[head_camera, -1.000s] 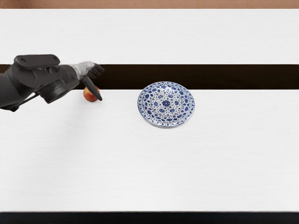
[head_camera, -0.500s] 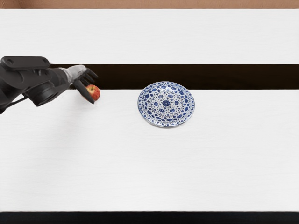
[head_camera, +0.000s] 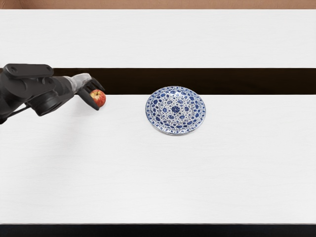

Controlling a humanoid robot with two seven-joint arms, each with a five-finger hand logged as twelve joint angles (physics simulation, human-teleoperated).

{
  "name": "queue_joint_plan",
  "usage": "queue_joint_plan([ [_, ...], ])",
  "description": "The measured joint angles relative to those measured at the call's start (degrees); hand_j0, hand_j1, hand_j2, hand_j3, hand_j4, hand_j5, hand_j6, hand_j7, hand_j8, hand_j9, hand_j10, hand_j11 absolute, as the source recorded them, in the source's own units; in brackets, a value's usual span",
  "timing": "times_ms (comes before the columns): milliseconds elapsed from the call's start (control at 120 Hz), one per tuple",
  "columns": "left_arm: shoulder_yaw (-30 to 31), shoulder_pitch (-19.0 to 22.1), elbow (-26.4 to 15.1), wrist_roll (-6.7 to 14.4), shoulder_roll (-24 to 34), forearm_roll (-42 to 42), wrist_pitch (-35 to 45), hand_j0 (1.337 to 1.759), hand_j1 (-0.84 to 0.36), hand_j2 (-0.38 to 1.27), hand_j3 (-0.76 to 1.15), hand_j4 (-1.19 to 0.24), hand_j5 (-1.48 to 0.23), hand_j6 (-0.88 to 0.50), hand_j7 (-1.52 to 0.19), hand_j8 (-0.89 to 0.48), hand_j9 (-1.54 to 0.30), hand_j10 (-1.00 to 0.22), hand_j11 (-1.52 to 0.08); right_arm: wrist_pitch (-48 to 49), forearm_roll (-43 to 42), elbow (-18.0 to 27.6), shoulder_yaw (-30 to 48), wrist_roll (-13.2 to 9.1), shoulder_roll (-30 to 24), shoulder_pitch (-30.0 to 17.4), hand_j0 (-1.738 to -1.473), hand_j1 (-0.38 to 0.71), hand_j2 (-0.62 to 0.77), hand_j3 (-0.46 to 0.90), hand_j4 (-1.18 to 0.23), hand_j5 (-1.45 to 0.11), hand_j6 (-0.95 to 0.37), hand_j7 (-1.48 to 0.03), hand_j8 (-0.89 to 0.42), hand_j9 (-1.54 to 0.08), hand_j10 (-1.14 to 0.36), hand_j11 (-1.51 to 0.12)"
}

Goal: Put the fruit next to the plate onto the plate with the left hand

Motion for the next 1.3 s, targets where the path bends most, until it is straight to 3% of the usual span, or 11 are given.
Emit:
queue_joint_plan([
  [142,-0.07,0.27,0.32,-0.05,0.08,0.01,0.03,1.658,-0.25,0.11,0.0,-0.5,-0.65,-0.49,-0.65,-0.5,-0.65,-0.51,-0.57,0.0,0.0,0.0,0.0,0.0,0.0,0.0,-1.658,-0.35,0.0,0.0,0.0,0.0,0.0,0.0,0.0,0.0,0.0,0.0],
  [567,-0.49,-1.08,0.64,-0.03,-0.31,-0.17,-0.08,1.658,-0.28,0.24,0.0,-0.56,-0.74,-0.48,-0.73,-0.51,-0.73,-0.56,-0.72,-0.02,0.0,0.0,0.0,0.0,0.0,0.0,-1.658,-0.35,0.0,0.0,0.0,0.0,0.0,0.0,0.0,0.0,0.0,0.0],
  [1008,-3.06,-5.77,0.61,0.06,-10.64,-1.28,-0.06,1.658,-0.3,0.28,0.0,-0.56,-0.74,-0.46,-0.74,-0.51,-0.73,-0.57,-0.73,-0.02,0.0,0.0,0.0,0.0,0.0,0.0,-1.658,-0.35,0.0,0.0,0.0,0.0,0.0,0.0,0.0,0.0,0.0,0.0],
  [1058,-3.28,-6.03,0.63,0.06,-12.05,-1.51,-0.07,1.658,-0.29,0.34,0.0,-0.56,-0.74,-0.46,-0.74,-0.5,-0.73,-0.57,-0.73,-0.03,0.0,0.0,0.0,0.0,0.0,0.0,-1.658,-0.35,0.0,0.0,0.0,0.0,0.0,0.0,0.0,0.0,0.0,0.0],
  [1208,-3.84,-6.4,0.93,0.14,-15.14,-1.93,0.02,1.658,-0.31,0.22,0.0,-0.56,-0.73,-0.51,-0.73,-0.53,-0.73,-0.56,-0.73,-0.01,0.0,0.0,0.0,0.0,0.0,0.0,-1.658,-0.35,0.0,0.0,0.0,0.0,0.0,0.0,0.0,0.0,0.0,0.0],
  [1300,-4.01,-6.85,1.12,0.22,-14.97,-2.02,0.01,1.658,-0.18,0.16,0.0,-0.45,-0.59,-0.42,-0.59,-0.43,-0.59,-0.45,-0.59,-0.02,0.0,0.0,0.0,0.0,0.0,0.0,-1.658,-0.35,0.0,0.0,0.0,0.0,0.0,0.0,0.0,0.0,0.0,0.0],
])
